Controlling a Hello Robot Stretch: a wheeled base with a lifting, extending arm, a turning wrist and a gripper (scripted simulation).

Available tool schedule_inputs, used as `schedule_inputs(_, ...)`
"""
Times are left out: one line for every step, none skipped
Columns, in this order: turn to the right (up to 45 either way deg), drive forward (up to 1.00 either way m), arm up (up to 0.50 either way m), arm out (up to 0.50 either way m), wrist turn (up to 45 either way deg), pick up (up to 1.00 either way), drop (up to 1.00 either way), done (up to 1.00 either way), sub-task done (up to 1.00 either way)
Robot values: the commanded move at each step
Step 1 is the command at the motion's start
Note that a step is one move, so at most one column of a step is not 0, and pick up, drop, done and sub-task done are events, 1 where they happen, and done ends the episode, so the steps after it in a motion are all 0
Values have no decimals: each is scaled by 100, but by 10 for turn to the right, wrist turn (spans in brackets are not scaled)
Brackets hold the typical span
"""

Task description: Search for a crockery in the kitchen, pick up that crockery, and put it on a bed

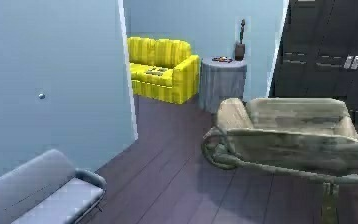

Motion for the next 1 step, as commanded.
schedule_inputs(-450, 0, 0, 0, 0, 0, 0, 0, 0)
